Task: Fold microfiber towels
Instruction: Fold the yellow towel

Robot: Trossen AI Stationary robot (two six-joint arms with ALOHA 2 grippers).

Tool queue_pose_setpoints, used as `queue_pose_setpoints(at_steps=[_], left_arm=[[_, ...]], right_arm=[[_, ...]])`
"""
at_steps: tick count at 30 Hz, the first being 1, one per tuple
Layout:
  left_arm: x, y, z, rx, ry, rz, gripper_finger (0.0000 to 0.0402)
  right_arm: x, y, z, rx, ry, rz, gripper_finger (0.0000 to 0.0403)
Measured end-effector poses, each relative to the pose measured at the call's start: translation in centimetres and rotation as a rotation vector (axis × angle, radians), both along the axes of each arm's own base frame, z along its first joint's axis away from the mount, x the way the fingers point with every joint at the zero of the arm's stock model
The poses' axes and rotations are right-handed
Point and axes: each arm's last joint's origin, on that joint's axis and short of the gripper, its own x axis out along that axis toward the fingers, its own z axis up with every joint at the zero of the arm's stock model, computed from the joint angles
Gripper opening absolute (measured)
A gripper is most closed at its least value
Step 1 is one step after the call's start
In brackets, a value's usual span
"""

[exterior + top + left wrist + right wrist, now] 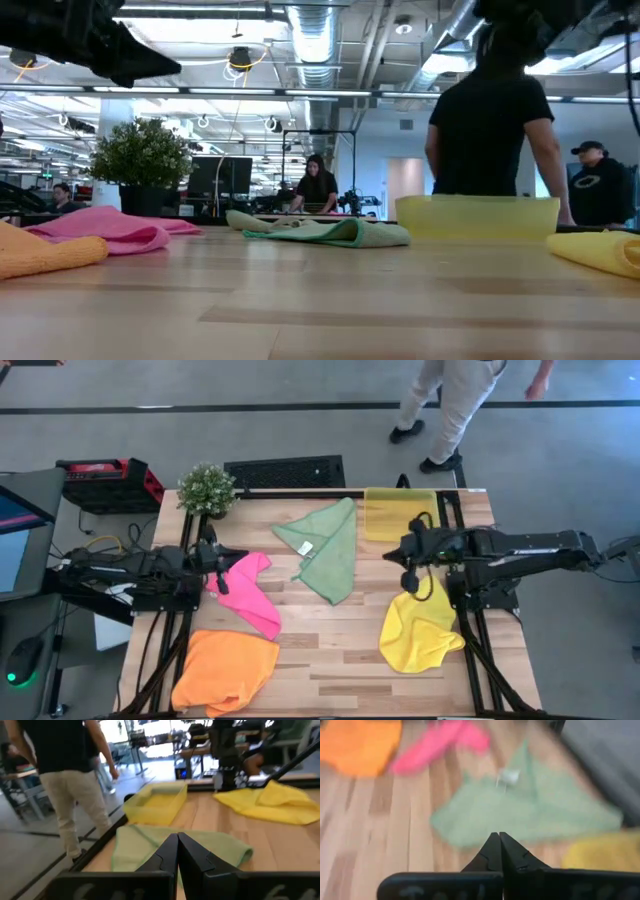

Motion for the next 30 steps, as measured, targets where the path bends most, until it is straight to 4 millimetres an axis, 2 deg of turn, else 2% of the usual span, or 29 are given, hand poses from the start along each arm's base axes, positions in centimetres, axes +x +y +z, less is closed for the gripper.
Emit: queue_pose_setpoints(at_steps=[9, 13, 20, 30], left_arm=[[1.6, -0.1, -1.0, -0.058, 0.081, 0.032, 0.0], [2.0, -0.1, -0.9, -0.062, 0.084, 0.034, 0.0], [2.6, -0.2, 1.0, -0.064, 0.105, 0.036, 0.0], [3.3, -0.3, 2.4, -0.07, 0.167, 0.029, 0.0]], right_arm=[[-0.3, 0.3, 0.5, 0.214, 0.298, -0.116, 0.0006], [-0.5, -0.1, 0.0, 0.326, 0.355, -0.283, 0.0028], [-1.6, -1.3, -2.0, 0.412, 0.638, -0.587, 0.0085], [0.2, -4.0, -5.2, 0.427, 0.875, -0.745, 0.0144]])
